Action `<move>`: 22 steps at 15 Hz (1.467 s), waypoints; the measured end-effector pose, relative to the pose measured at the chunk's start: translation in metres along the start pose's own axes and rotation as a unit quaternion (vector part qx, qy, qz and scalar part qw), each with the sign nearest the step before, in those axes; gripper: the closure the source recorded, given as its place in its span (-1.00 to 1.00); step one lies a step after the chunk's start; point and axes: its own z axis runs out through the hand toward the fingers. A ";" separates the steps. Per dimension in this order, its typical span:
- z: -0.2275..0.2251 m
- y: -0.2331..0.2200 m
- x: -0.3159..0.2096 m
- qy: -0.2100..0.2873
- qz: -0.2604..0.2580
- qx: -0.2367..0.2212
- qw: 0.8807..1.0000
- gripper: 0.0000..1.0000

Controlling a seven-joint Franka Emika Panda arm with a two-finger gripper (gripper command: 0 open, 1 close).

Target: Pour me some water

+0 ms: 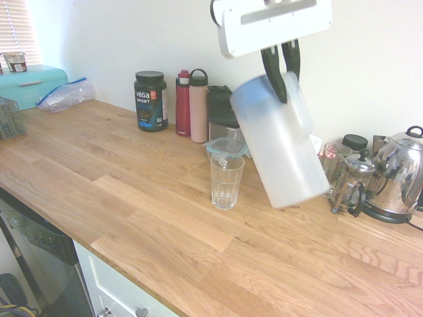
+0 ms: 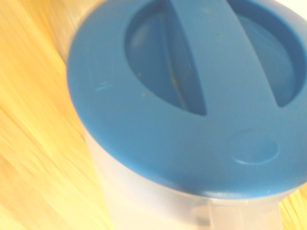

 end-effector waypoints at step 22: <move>-0.095 -0.358 0.006 0.207 0.323 0.236 0.893 1.00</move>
